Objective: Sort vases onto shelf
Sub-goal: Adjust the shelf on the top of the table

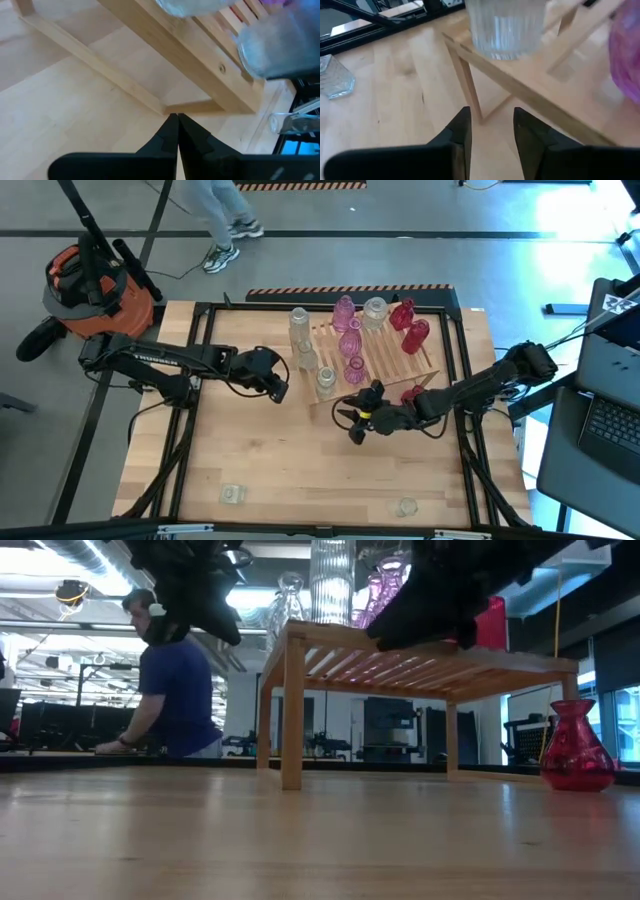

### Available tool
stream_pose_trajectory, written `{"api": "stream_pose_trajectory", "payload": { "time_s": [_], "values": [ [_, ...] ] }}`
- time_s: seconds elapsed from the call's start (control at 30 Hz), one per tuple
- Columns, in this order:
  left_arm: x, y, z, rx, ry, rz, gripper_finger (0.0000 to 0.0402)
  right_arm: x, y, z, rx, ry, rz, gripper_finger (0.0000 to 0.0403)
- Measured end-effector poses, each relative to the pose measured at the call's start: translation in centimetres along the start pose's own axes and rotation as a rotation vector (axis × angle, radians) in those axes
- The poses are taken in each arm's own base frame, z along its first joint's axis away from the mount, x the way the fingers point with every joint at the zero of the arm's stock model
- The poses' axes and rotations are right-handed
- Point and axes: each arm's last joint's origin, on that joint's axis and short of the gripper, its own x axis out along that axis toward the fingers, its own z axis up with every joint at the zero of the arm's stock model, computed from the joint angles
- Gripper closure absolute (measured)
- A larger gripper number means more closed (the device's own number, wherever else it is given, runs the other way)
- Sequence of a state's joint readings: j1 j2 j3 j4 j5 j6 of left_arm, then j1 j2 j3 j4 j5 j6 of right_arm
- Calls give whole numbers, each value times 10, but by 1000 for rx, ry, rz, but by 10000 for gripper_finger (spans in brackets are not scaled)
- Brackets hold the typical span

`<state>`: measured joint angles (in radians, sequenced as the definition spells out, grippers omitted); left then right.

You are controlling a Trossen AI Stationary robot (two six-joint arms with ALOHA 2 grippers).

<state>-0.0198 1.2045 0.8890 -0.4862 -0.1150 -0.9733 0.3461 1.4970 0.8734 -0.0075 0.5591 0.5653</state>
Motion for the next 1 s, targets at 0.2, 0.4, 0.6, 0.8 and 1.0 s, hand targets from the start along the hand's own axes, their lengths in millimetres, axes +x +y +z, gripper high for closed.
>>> {"api": "stream_pose_trajectory", "payload": {
  "time_s": [0.2,0.4,0.6,0.8,1.0],
  "values": [
    [-1,-3,-5,5,10,-5,402,14,-4,5,-23,-32,18,311],
    [-1,-4,-9,15,18,1,402,25,-2,3,-12,-52,40,311],
    [-1,-4,-9,17,22,8,402,35,5,-1,-4,-70,106,311],
    [-1,-3,-9,17,23,9,402,49,11,-6,-35,-109,148,311],
    [-1,-2,-10,20,32,22,401,54,17,-1,-75,-133,154,311]
  ]
}}
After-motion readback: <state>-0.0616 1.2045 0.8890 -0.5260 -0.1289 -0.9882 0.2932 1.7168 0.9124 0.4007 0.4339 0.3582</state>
